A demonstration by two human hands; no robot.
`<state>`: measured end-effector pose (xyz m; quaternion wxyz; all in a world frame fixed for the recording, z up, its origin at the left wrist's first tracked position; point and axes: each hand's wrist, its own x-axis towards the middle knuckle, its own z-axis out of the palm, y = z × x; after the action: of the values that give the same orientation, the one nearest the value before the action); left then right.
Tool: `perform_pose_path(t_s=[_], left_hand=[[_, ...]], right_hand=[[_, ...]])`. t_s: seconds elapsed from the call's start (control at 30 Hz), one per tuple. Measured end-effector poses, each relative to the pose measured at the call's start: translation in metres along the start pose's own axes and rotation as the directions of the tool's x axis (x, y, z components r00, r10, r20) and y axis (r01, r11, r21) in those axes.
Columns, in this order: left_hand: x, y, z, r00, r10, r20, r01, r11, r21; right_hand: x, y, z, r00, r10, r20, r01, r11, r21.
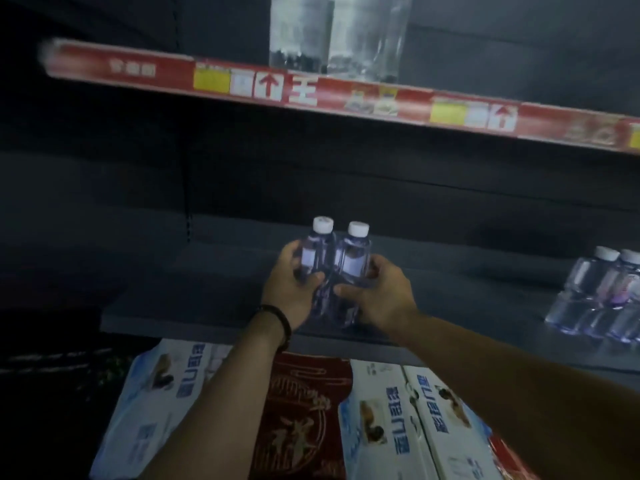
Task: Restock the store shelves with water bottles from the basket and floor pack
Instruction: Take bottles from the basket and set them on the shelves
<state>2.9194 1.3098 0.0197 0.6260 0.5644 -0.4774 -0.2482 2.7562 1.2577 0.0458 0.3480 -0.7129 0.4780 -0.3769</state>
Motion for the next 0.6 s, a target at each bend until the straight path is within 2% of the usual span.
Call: perform_pose_path(t_s=[0.17, 0.3, 0.5, 0.6], left_hand=[[0.024, -0.017, -0.005, 0.997, -0.021, -0.070, 0.023, 0.999, 0.032], [0.032, -0.022, -0.002, 0.991, -0.040, -0.129, 0.051, 0.995, 0.081], [0.014, -0.022, -0.003, 0.999, -0.042, -0.027, 0.047, 0.975, 0.216], [-0.001, -0.009, -0.009, 0.995, -0.073, -0.073, 0.094, 0.935, 0.342]], right_hand=[[0.034, -0.003, 0.022, 0.999, -0.046, 0.015, 0.046, 0.998, -0.035], [0.050, -0.005, 0.034, 0.999, -0.050, -0.016, 0.048, 0.990, -0.132], [0.043, -0.002, 0.023, 0.999, 0.009, 0.053, 0.000, 0.986, -0.167], [0.014, 0.000, -0.004, 0.998, 0.001, 0.057, 0.009, 0.984, -0.179]])
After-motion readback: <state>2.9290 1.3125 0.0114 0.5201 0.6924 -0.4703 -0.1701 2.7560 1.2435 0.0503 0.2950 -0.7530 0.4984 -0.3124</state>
